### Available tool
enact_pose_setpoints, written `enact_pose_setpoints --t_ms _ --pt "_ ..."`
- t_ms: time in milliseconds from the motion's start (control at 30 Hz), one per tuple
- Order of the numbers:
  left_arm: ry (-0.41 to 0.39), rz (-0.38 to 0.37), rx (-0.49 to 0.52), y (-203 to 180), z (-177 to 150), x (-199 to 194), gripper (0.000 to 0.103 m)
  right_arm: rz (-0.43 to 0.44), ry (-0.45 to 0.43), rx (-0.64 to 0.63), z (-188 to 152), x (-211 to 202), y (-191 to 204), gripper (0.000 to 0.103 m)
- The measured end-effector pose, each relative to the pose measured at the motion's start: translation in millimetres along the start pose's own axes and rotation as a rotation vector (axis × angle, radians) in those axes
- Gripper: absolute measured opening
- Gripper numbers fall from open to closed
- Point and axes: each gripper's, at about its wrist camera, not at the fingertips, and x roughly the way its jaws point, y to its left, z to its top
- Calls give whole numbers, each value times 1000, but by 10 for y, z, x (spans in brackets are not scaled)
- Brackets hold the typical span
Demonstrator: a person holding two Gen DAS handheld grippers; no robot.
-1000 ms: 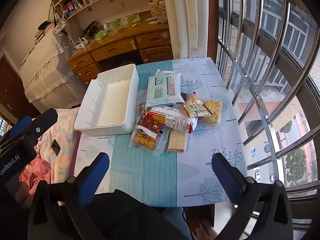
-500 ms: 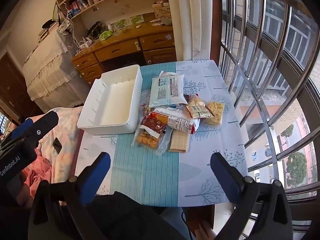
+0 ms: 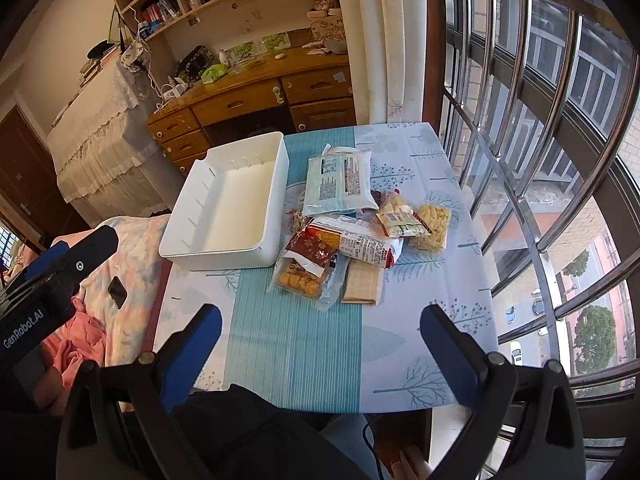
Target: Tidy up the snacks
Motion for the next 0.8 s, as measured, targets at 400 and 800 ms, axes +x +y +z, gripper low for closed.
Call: enact_pose_setpoints --t_ms 400,800 --pt "-5 -45 15 59 -17 35 102 -5 -41 -33 -52 -63 217 100" --pt "16 -109 34 194 30 178 102 -64 -86 0 -49 -92 313 100"
